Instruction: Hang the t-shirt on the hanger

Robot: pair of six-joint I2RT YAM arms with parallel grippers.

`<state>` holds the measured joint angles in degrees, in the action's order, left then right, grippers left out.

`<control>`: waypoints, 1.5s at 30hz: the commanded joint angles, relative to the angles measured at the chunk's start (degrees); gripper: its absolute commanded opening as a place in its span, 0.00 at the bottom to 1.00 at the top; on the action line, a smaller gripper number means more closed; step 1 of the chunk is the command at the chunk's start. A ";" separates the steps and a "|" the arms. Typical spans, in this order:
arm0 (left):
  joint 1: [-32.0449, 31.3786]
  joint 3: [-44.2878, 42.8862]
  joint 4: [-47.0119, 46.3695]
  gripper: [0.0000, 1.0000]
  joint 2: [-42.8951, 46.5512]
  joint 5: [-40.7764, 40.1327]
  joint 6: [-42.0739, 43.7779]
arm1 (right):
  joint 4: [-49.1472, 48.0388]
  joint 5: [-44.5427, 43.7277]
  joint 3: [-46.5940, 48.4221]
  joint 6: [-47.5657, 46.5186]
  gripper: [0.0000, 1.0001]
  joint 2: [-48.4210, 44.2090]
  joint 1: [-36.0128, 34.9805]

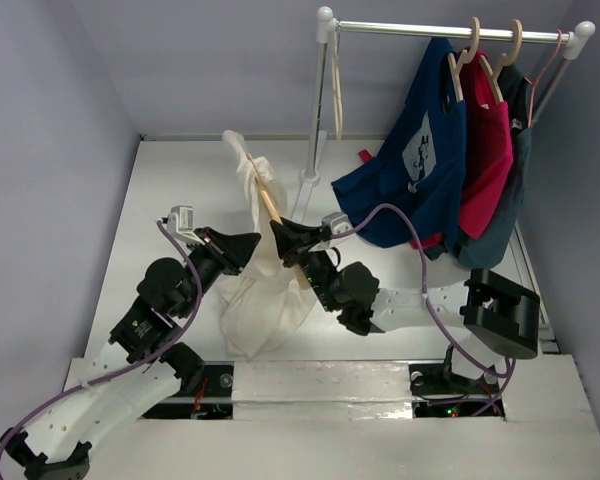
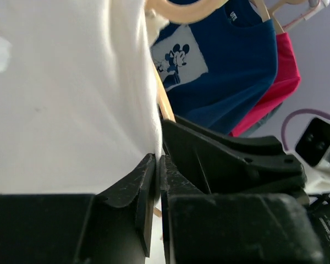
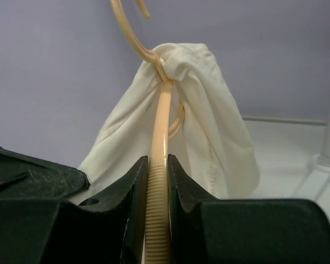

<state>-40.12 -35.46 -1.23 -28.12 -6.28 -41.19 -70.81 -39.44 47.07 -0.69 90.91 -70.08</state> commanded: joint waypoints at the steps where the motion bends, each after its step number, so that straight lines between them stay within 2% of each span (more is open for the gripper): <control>1: -0.93 -2.77 5.18 0.05 0.87 3.39 1.99 | -12.16 4.72 1.72 11.22 0.00 -1.09 2.76; 3: -0.93 -2.25 7.99 0.17 1.49 2.16 2.60 | -13.56 7.70 -0.56 17.08 0.00 -1.70 4.94; 4: -0.93 -2.16 9.05 0.29 1.66 -0.11 2.78 | -13.92 9.10 -1.88 19.65 0.00 -2.66 5.65; 8: -0.93 -3.12 12.39 0.37 1.05 -5.66 3.57 | -15.24 17.88 -7.85 26.70 0.00 -5.13 8.38; 10: -0.93 -4.26 11.70 0.47 0.44 -6.45 3.57 | -16.82 19.74 -9.18 27.67 0.00 -6.09 8.39; 16: -0.93 -9.00 5.90 0.53 -1.23 -13.55 3.22 | -17.43 23.97 -12.43 27.06 0.00 -10.14 8.39; 20: -0.93 -14.27 4.66 0.60 -8.68 -17.87 6.72 | -19.28 25.99 -15.34 27.76 0.00 -12.60 8.39; 22: 2.04 -16.30 4.66 0.60 -13.16 -20.43 7.79 | -18.76 26.43 -16.91 27.85 0.00 -14.97 8.39; 23: 5.63 -16.65 3.88 0.59 -13.97 -17.30 8.05 | -18.41 26.43 -17.53 27.93 0.00 -16.72 8.39; 24: 5.66 -16.31 2.74 0.59 -14.33 -17.27 7.97 | -18.06 26.35 -18.06 27.93 0.00 -16.73 8.39; 25: 8.62 -15.52 1.60 0.56 -14.25 -13.62 7.97 | -17.53 26.26 -18.50 27.67 0.00 -18.39 8.39; 26: 9.78 -14.90 -1.46 0.54 -13.98 -12.36 7.97 | -16.65 26.26 -19.03 27.58 0.00 -19.27 8.39; 29: 11.72 -14.11 -2.72 0.49 -15.38 -7.62 8.49 | -15.68 26.17 -19.91 27.14 0.00 -21.65 8.39; 34: 11.73 -9.54 -10.44 0.47 -15.83 3.10 10.08 | -14.01 26.34 -20.26 26.70 0.00 -23.15 8.39; 40: 11.73 -6.11 -15.46 0.50 -14.42 6.01 10.51 | -13.39 25.99 -20.35 26.70 0.00 -23.15 8.39; 45: 11.73 -5.94 -18.88 0.49 -17.76 10.06 11.13 | -13.48 26.61 -19.82 27.32 0.00 -22.36 8.39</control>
<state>-28.64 -41.67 -13.21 -44.95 -0.21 -31.29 -70.91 -13.98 26.24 25.96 69.01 -61.25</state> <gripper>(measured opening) 0.500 0.233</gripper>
